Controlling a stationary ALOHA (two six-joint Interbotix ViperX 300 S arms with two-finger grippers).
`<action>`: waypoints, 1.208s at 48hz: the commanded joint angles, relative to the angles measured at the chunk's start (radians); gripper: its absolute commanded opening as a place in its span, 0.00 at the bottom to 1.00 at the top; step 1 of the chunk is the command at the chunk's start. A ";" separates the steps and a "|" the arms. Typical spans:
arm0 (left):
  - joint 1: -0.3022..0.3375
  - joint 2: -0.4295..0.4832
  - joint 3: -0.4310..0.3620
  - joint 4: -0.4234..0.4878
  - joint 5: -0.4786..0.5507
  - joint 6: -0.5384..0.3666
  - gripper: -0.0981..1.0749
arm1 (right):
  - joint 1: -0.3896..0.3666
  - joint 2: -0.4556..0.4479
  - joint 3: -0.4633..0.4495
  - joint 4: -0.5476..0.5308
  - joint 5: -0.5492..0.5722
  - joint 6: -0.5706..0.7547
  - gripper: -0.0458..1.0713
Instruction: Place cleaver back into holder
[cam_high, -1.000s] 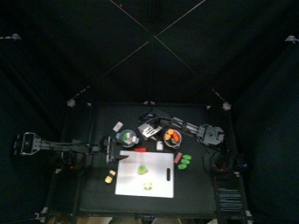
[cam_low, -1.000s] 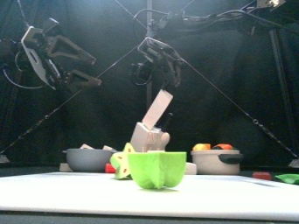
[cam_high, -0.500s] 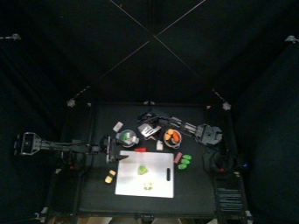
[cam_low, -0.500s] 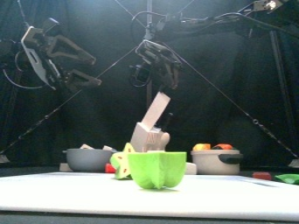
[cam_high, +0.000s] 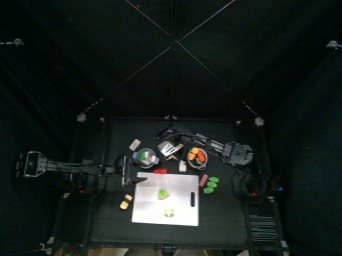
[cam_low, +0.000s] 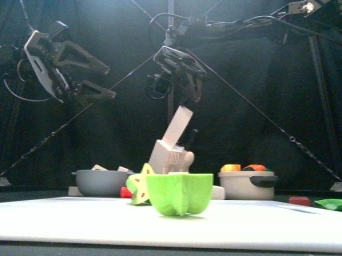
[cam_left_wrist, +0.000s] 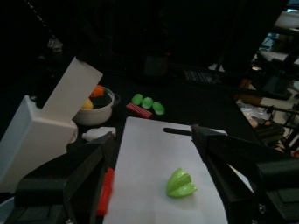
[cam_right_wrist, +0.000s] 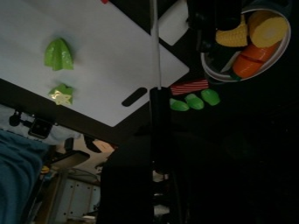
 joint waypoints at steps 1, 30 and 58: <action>0.003 -0.002 -0.012 -0.003 -0.002 0.000 0.95 | -0.002 -0.021 -0.040 0.002 0.002 0.000 0.41; 0.003 -0.002 -0.011 -0.002 -0.002 -0.002 0.95 | -0.002 0.008 -0.086 -0.032 0.002 -0.003 0.51; 0.003 -0.002 -0.011 -0.002 -0.002 -0.002 0.95 | -0.002 0.021 -0.087 -0.052 -0.003 -0.012 0.60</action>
